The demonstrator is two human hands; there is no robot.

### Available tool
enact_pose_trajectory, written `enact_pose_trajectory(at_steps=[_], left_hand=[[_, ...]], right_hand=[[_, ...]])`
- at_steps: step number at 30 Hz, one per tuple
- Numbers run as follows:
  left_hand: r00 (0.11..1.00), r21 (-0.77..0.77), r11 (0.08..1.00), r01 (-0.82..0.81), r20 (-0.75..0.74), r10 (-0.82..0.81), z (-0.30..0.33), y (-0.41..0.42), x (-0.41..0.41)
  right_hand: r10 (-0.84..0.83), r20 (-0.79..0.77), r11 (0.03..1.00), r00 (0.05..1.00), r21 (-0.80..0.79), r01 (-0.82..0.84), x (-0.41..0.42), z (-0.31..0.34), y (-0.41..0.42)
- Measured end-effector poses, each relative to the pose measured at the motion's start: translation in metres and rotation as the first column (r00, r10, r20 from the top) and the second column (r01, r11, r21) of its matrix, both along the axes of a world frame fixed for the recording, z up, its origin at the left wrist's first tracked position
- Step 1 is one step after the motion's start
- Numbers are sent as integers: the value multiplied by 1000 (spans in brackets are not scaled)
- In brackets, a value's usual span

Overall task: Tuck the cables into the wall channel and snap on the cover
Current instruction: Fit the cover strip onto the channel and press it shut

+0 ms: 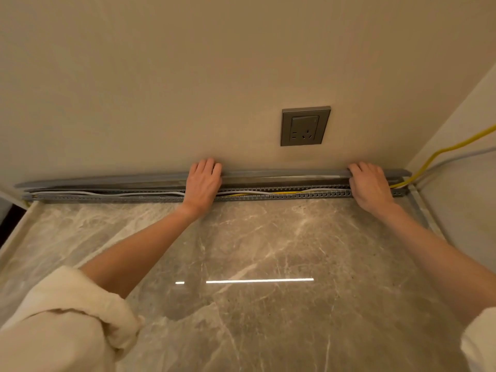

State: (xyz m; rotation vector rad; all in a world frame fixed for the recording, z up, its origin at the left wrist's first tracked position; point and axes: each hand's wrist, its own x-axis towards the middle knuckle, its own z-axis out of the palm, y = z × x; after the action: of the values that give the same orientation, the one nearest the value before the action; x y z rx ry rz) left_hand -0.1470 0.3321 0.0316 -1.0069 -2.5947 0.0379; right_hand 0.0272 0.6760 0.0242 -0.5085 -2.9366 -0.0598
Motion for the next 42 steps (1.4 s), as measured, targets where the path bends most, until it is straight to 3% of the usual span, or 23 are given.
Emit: enact_pose_trajectory(at_steps=[6,9,15,18,27,33,38,42], left_hand=[[989,227,974,22,137,-55,1,-9,-4],[981,185,982,28,182,-62,0,-12,-4],[971,52,998,20,236,-32,-13,-20,0],[956,62,998,-18,295,-2,-12,-12,2],[826,134,943,305,455,-332,15,63,18],[750,89,919,384,550,-366,14,116,36],[714,150,932,329,606,-350,2,149,56],[740,189,945,268,588,-328,-7,156,59]], right_hand=[[22,-94,987,995,-159,-37,7,-4,-2],[19,-103,967,994,-249,-44,10,-7,-7],[137,-21,957,990,-255,-138,14,-5,-4],[162,-36,946,986,-280,-166,15,1,-3],[211,-139,927,968,-285,-243,8,15,-8],[168,-115,918,979,-343,-198,14,11,-9],[108,-62,909,992,-399,-123,17,5,-6],[-51,-225,898,973,-436,-54,34,-3,-3]])
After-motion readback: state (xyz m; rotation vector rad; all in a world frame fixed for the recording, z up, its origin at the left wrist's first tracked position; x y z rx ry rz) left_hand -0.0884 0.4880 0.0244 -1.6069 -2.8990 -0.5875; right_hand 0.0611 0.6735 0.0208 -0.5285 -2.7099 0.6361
